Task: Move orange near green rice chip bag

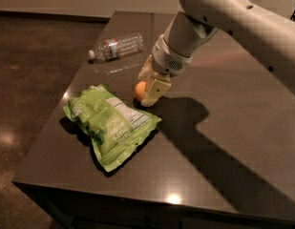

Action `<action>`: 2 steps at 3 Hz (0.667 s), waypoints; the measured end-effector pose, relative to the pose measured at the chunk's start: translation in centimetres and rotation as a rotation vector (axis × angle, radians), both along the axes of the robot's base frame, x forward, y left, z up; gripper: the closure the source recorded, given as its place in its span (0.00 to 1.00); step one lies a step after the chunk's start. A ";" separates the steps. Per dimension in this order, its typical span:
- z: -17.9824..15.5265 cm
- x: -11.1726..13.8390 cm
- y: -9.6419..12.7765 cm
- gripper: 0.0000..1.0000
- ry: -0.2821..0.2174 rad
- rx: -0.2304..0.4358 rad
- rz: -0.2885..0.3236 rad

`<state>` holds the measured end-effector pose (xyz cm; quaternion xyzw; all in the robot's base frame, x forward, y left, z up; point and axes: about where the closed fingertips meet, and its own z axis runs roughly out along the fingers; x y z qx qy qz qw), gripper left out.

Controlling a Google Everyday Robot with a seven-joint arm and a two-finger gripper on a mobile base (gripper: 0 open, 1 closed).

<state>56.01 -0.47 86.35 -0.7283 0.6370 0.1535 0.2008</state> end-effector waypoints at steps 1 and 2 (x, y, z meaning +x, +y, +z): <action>-0.1 0.0 0.1 0.00 0.001 0.000 0.001; -0.1 0.0 0.1 0.00 0.001 0.000 0.001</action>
Offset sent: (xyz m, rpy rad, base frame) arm -0.0001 0.0007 -0.0006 -0.0001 0.0007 0.0012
